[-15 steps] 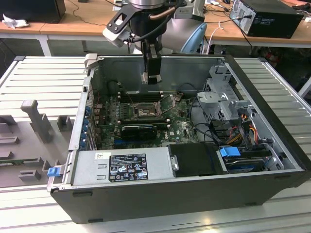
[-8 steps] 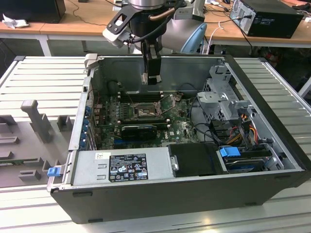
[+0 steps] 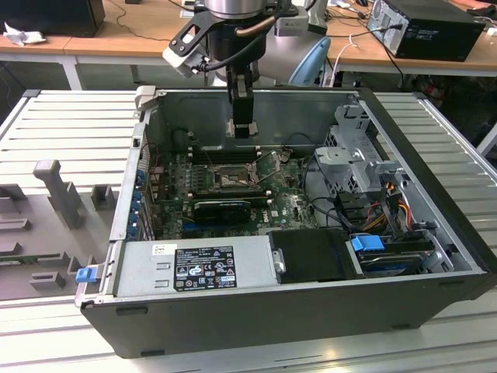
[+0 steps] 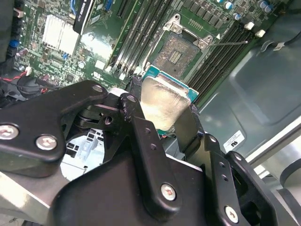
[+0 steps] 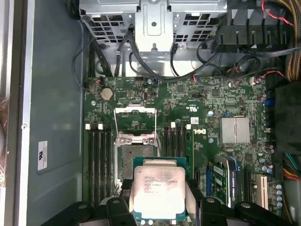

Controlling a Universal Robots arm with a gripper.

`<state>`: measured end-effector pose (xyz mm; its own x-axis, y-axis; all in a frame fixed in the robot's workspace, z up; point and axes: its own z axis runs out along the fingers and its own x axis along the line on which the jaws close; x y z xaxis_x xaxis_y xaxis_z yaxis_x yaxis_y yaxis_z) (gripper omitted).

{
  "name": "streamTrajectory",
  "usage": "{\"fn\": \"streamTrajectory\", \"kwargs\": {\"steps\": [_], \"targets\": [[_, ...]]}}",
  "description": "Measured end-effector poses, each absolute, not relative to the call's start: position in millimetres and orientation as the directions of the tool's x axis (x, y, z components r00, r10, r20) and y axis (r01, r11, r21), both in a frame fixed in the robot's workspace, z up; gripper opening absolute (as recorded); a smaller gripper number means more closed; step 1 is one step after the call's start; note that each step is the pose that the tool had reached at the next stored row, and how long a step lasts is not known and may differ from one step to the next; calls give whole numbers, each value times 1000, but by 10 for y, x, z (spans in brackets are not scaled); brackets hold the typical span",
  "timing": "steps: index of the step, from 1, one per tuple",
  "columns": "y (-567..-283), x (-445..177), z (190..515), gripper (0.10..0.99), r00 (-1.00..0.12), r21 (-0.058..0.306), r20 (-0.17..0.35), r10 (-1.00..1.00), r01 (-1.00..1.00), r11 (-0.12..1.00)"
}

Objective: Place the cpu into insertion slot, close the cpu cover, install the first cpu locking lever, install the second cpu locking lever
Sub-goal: 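Place the cpu into insertion slot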

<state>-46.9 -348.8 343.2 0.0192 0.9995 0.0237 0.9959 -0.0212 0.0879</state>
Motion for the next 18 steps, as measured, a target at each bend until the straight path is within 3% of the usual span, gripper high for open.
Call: {"fn": "streamTrajectory", "kwargs": {"steps": [18], "targets": [[-3492,-469,3220,529,-48,85,26,998,995,46]]}}
